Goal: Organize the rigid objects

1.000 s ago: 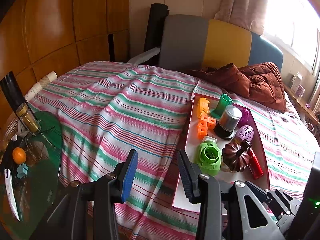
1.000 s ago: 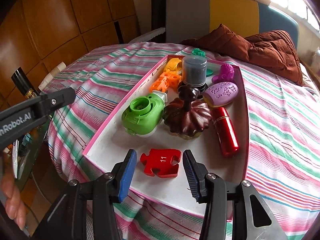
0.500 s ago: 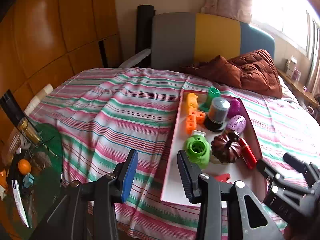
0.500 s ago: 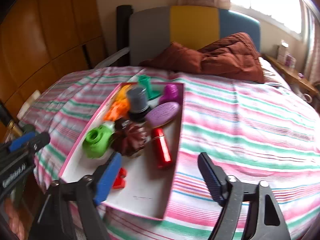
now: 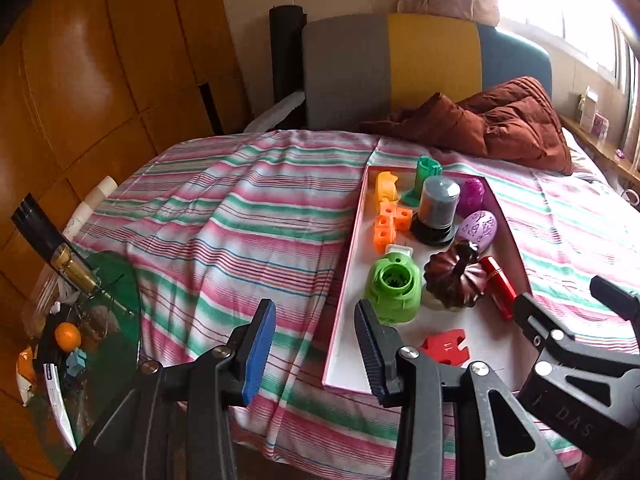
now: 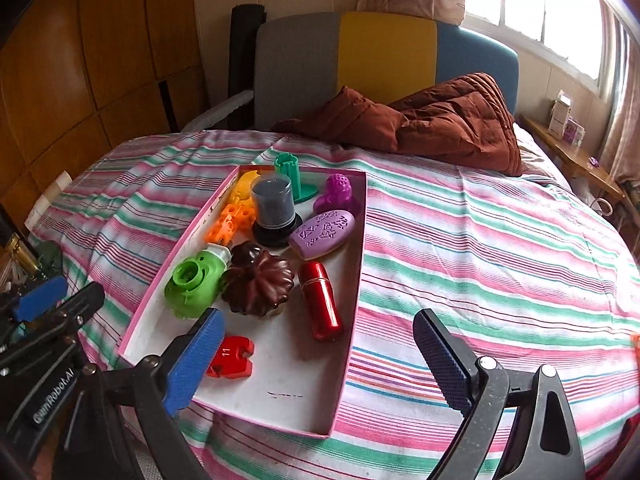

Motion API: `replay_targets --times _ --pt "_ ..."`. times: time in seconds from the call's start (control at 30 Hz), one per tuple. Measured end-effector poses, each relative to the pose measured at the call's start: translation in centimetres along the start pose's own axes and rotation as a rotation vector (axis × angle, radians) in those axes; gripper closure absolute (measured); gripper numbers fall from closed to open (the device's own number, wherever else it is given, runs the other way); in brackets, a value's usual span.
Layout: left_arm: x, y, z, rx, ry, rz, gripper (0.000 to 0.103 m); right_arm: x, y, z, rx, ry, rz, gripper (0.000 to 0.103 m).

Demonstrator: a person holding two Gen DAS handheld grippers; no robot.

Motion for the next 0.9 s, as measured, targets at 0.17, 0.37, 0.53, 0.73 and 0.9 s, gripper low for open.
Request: replay_targets --times 0.17,0.37,0.53,0.73,0.9 --pt "-0.2 0.0 -0.3 -0.006 -0.016 -0.007 0.062 0.1 0.0 0.1 -0.002 -0.002 -0.005 0.007" --pt "-0.9 -0.3 -0.8 0.027 -0.023 -0.049 0.062 -0.2 -0.5 0.1 0.015 -0.014 -0.009 0.007" --pt "-1.2 -0.2 -0.9 0.027 -0.016 -0.064 0.062 -0.7 -0.8 0.0 0.022 -0.029 -0.016 0.007" --pt "-1.5 -0.1 -1.0 0.021 -0.019 -0.075 0.062 -0.8 -1.0 -0.2 0.033 -0.029 -0.018 0.007" --pt "-1.3 0.2 -0.7 -0.012 -0.023 -0.045 0.062 -0.9 -1.3 -0.4 0.042 -0.035 -0.017 0.007"
Point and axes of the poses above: each gripper's, at about its wrist camera, not at the fingertips, and y roughly against the way its jaws point, x to its left, z to its top, the point moved 9 cm from there along -y, roughly the way its jaws point, and after that the axes turned 6 degrees about y, right-handed, at the moved point
